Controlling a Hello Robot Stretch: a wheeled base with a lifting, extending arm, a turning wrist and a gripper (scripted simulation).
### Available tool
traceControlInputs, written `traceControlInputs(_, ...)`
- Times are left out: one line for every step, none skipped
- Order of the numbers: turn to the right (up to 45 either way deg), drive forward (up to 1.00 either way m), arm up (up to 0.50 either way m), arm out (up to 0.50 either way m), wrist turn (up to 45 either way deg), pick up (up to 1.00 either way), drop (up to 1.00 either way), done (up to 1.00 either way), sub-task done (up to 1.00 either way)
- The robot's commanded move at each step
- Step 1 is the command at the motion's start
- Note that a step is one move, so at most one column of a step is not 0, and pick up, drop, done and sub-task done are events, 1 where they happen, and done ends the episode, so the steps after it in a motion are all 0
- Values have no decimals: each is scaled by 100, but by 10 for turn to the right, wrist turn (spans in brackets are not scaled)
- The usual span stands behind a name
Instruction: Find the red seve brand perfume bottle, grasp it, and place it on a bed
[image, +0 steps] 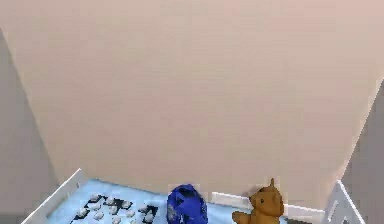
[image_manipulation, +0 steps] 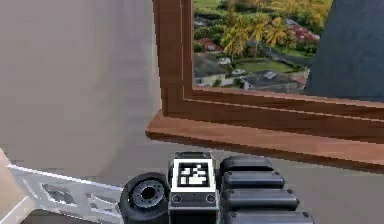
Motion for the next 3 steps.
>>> traceControlInputs(-450,0,0,0,0,0,0,0,0)
traceControlInputs(-330,0,0,0,0,0,0,0,0)
traceControlInputs(-30,0,0,0,0,0,0,0,0)
